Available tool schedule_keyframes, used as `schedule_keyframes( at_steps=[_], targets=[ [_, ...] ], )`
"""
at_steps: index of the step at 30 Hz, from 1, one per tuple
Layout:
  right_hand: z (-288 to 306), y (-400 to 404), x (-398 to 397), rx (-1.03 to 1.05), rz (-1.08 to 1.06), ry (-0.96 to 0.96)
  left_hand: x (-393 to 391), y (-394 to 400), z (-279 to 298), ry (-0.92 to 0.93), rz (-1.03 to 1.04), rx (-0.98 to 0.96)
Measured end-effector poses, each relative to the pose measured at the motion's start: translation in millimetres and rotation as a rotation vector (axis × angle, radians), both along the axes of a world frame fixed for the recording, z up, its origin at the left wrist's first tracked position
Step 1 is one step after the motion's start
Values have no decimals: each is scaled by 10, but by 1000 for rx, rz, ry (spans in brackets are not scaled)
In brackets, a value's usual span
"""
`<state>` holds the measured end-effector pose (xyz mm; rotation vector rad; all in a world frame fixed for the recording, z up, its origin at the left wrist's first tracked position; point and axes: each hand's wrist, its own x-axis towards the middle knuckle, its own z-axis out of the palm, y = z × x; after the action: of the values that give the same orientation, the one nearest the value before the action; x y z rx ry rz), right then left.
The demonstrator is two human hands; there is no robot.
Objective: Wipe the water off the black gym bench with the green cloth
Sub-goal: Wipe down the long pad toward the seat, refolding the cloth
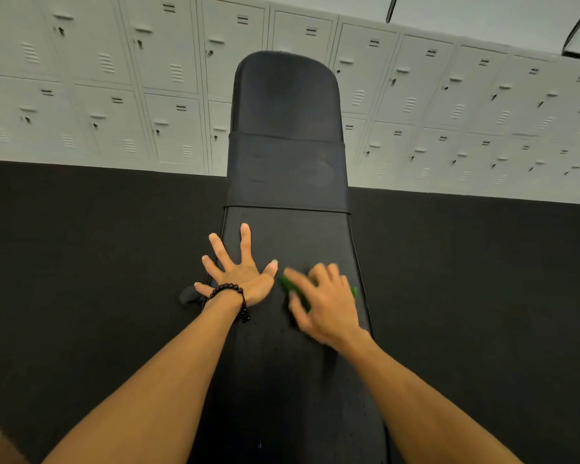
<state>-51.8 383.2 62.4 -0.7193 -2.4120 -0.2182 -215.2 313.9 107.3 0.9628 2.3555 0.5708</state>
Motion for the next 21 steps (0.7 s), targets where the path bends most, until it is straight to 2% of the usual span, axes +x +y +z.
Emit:
schedule_keyframes(
  at_steps=[1,3,6,7,9,12,14,16,18,21],
  targets=[
    [-38,-22,81,50,98,-83,-8,-1,-2,-6,-4,-1],
    [-77,60,198,21,67,-31,-18,3,-1,-12,-4,1],
    [40,190,85,-202,-344,263,-22,21,4,-21,-1,-5],
    [90,172,3,-222,-418,282,-27,22,3,-30,1,-7],
    [111,41,-150,-144,-322,184,-75,18,22,-60,10,3],
    [-21,-308,-102,-52,44,-72,-166,-5,85,-125,11,51],
    [-185,-447,94,-48,111,-145,-227,-48,134,-141,-17,61],
    [-311,-468,290,-66,85,-82,-297,-97,157,-144,-52,58],
    [-305,-420,407,-137,-22,64,-335,-134,197,-146,-73,57],
    [18,-365,356,-395,-201,289,-270,-184,245,-110,-74,59]
  ],
)
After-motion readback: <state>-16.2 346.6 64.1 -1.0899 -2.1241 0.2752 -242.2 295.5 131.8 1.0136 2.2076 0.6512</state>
